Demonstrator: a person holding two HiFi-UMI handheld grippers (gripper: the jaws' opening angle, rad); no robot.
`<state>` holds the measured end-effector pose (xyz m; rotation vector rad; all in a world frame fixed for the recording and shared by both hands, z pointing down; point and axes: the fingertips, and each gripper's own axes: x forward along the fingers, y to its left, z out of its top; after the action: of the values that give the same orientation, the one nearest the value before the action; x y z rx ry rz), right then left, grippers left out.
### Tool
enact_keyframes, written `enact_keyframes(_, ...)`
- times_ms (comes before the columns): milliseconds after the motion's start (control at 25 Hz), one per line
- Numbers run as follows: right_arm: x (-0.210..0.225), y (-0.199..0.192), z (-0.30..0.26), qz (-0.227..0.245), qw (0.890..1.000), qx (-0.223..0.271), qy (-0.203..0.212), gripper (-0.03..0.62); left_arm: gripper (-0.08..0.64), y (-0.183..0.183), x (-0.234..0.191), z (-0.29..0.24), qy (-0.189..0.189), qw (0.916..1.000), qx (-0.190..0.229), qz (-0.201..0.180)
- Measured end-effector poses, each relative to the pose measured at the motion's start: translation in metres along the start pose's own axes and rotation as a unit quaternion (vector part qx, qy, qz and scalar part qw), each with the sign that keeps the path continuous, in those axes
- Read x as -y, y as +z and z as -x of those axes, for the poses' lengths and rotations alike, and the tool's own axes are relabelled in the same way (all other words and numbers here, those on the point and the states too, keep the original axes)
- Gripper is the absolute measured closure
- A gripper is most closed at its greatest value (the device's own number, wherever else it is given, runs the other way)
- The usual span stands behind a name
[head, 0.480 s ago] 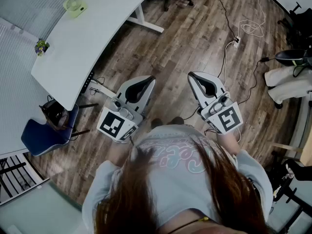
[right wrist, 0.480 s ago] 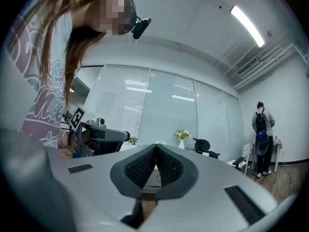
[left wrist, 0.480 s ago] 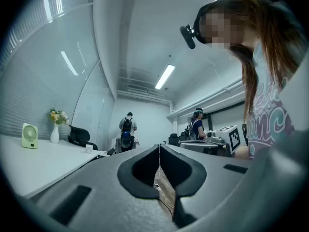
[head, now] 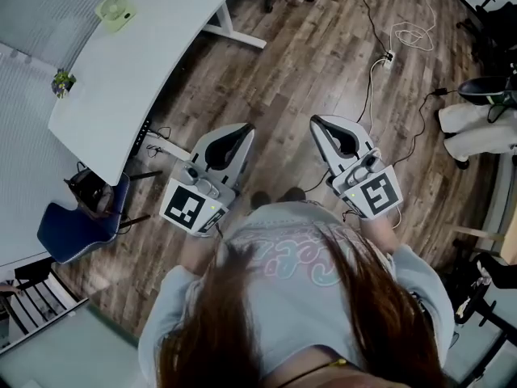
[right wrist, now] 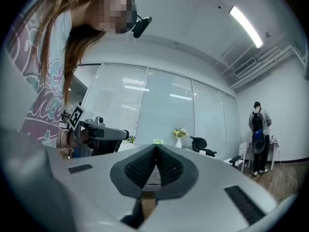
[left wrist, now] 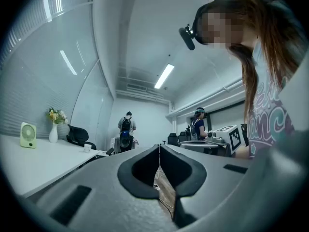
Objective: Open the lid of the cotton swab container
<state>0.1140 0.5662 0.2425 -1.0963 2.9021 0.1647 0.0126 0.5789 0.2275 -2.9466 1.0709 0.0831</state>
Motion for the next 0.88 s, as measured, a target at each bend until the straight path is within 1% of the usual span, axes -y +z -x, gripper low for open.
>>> enact_keyframes(240,0.004,0.000,0.002,-0.002,1.000,0.002,-0.007,0.588,0.549,0.003,-0.001,-0.004,-0.002,0.9999,0.011,0.005)
enact_keyframes(440,0.012,0.007,0.001,-0.030,0.999,0.030,-0.030,0.588,0.546,0.006,-0.012,0.001,0.021,0.9992,0.022,0.025)
enact_keyframes(480,0.012,0.007,-0.001,-0.032,0.999,0.029,-0.030,0.551,0.539,0.008,-0.014,0.002,0.026,0.9990,0.024,0.026)
enact_keyframes(520,0.013,0.007,-0.003,-0.033,0.999,0.027,-0.030,0.519,0.486,0.009,-0.017,0.003,0.031,0.9988,0.025,0.028)
enact_keyframes(560,0.014,0.006,-0.004,-0.034,0.999,0.025,-0.033,0.489,0.410,0.009,-0.020,0.003,0.035,0.9987,0.024,0.028)
enact_keyframes(600,0.015,0.006,-0.006,-0.035,0.998,0.025,-0.039,0.465,0.372,0.009,-0.023,0.004,0.040,0.9986,0.023,0.028)
enact_keyframes(640,0.016,0.006,-0.007,-0.036,0.998,0.026,-0.046,0.422,0.348,0.008,-0.025,0.004,0.047,0.9984,0.021,0.025)
enact_keyframes(680,0.017,0.006,-0.008,-0.038,0.998,0.028,-0.052,0.360,0.336,0.008,-0.028,0.006,0.054,0.9981,0.020,0.022)
enact_keyframes(720,0.017,0.006,-0.009,-0.040,0.997,0.029,-0.058,0.324,0.324,0.007,-0.030,0.007,0.060,0.9978,0.019,0.020)
enact_keyframes(760,0.018,0.006,-0.009,-0.041,0.997,0.030,-0.063,0.301,0.312,0.007,-0.031,0.009,0.065,0.9975,0.020,0.020)
enact_keyframes(880,0.017,0.007,-0.011,-0.040,0.996,0.030,-0.070,0.281,0.293,0.007,-0.036,0.013,0.073,0.9968,0.022,0.023)
